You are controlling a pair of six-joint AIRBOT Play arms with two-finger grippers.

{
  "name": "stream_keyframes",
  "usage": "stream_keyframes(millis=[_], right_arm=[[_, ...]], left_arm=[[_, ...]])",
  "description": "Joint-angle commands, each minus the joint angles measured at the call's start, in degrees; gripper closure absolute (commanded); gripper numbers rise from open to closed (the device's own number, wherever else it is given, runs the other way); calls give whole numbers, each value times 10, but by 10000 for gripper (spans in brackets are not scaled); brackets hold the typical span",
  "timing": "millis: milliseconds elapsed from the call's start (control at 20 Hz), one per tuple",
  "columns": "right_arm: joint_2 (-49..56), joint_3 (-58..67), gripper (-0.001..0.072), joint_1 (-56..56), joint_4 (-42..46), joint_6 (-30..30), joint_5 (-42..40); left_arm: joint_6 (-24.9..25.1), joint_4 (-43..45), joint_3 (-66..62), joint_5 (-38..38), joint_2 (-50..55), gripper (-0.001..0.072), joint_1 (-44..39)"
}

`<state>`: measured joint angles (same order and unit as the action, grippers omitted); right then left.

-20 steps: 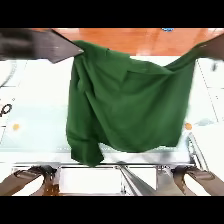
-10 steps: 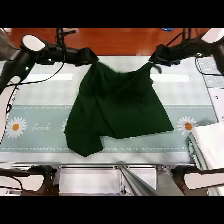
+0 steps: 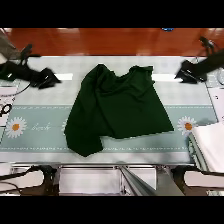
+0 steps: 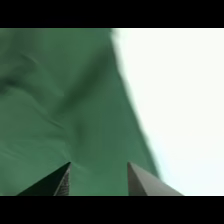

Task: Fold the shirts.

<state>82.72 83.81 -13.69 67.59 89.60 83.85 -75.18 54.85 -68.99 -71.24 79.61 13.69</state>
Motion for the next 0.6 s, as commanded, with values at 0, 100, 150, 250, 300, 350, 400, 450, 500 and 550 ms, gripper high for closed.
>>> stream_keyframes(millis=[0,100,150,250,300,350,400,450,500,550], right_arm=[[-153,-207,300,-70,13,-11,-61],[-242,-349,300,-101,-52,-56,-115],[-278,-405,300,-114,-79,-81,-123],[-326,-476,300,-128,-108,-111,-121],[-342,-502,300,-128,-120,-116,-117],[-347,-520,301,-125,-136,-129,-107],[-346,-531,301,-126,-153,-146,-96],[-347,-537,301,-126,-161,-152,-94],[-347,-538,301,-126,-162,-153,-94],[-347,-538,301,-126,-165,-154,-95]], left_arm=[[35,-24,195,55,-113,200,92],[68,-130,296,43,-150,200,146],[72,-163,334,31,-162,200,176],[72,-174,372,-15,-163,200,236],[75,-174,382,-50,-154,200,261],[82,-171,387,-71,-141,200,271],[85,-160,386,-83,-126,201,272],[85,-151,386,-83,-116,200,269],[85,-144,386,-82,-107,200,263],[85,-143,386,-74,-98,201,253]])
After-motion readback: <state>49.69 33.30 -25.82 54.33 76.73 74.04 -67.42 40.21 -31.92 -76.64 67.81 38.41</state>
